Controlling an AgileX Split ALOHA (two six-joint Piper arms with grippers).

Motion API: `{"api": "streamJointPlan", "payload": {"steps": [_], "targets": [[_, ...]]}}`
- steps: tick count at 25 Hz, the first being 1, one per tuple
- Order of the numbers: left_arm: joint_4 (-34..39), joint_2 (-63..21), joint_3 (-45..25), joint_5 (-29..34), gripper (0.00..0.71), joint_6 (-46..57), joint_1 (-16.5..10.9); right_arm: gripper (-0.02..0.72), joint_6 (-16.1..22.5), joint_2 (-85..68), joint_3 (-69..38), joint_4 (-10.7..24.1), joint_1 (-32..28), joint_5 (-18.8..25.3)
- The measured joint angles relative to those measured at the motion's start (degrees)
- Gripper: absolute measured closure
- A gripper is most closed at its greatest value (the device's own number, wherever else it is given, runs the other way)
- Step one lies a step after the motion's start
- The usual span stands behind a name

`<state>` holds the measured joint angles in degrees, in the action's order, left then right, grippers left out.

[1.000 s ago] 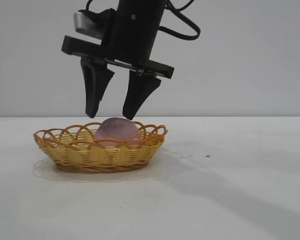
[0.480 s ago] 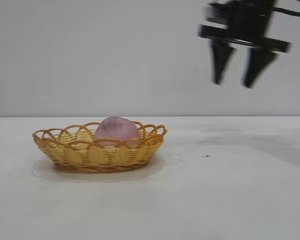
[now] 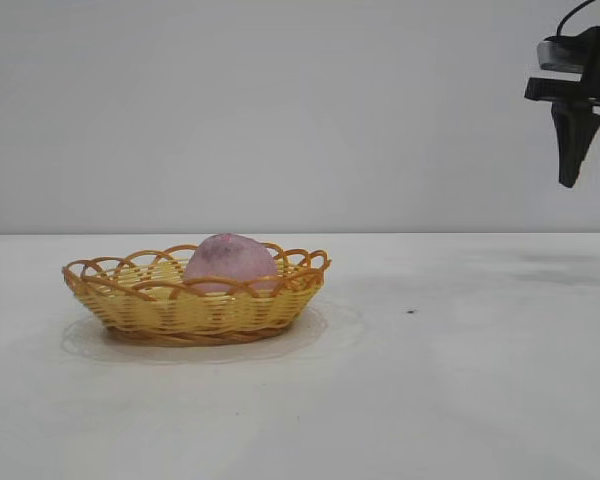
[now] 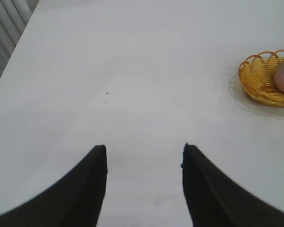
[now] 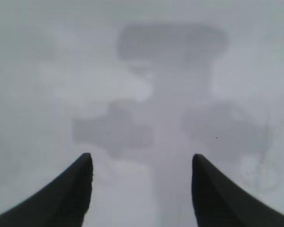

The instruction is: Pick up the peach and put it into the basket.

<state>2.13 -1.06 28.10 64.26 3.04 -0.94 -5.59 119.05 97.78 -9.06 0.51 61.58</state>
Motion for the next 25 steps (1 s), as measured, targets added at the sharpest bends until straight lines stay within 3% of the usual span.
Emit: {"api": "streamJointPlan", "payload": {"steps": [5,12,19,25], "targets": [[0.00,0.00,0.00,0.00,0.390,0.00,0.00,0.275,0.00,-11.12,-9.58,0.00,0.00,-2.26],[0.00,0.00,0.00,0.00,0.390,0.00,0.00,0.275,1.76,-33.49,-35.07,3.12,0.00,-6.00],[0.00,0.00,0.00,0.00,0.390,0.00,0.00,0.275,4.79,-51.96,-50.77,7.88,0.00,-3.60],[0.00,0.00,0.00,0.00,0.390,0.00,0.00,0.275,5.27,-72.08,-60.01,7.71,0.00,-2.12]]}}
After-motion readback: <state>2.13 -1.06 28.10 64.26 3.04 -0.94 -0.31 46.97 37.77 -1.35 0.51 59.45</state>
